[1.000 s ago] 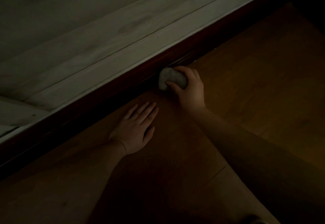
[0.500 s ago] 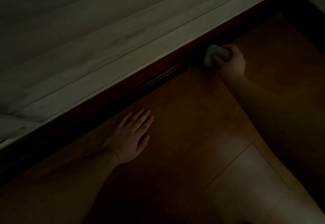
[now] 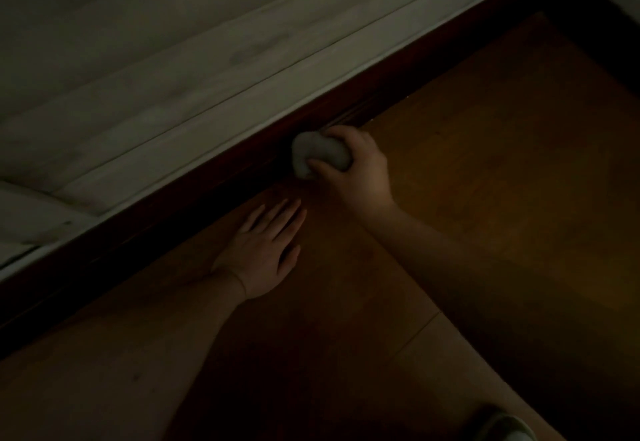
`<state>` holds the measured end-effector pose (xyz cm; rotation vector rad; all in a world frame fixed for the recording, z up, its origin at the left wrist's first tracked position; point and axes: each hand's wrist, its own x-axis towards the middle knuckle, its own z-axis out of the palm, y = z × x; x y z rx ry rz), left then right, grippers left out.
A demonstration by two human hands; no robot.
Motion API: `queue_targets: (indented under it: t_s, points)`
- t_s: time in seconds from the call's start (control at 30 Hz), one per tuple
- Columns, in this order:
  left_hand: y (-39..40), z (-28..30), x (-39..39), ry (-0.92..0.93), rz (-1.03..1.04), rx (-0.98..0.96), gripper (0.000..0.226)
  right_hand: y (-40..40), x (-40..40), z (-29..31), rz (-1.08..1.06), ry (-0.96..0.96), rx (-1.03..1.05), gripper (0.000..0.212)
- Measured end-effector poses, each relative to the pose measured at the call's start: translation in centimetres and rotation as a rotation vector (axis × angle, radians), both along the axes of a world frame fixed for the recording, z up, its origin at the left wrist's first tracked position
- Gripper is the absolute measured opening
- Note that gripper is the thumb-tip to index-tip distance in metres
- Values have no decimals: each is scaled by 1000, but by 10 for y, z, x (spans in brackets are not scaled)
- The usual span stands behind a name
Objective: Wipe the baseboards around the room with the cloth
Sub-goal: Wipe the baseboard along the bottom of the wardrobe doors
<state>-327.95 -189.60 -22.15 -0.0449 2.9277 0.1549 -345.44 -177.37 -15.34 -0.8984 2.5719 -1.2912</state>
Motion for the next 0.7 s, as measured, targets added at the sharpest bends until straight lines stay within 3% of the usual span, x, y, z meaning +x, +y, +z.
queue_targets:
  t_s: [0.13, 0.3, 0.53, 0.7]
  points:
    - [-1, -1, -1, -4, 3, 7, 66, -11, 12, -2, 33, -17, 5, 41]
    - [-1, -3, 1, 16, -7, 40, 65, 0, -27, 4, 42, 22, 68, 38]
    - [-2, -7, 1, 25, -17, 18, 64, 45, -156, 15, -258, 31, 251, 43]
    - [-3, -8, 1, 17, -23, 21, 64, 65, -214, 23, -476, -47, 265, 44]
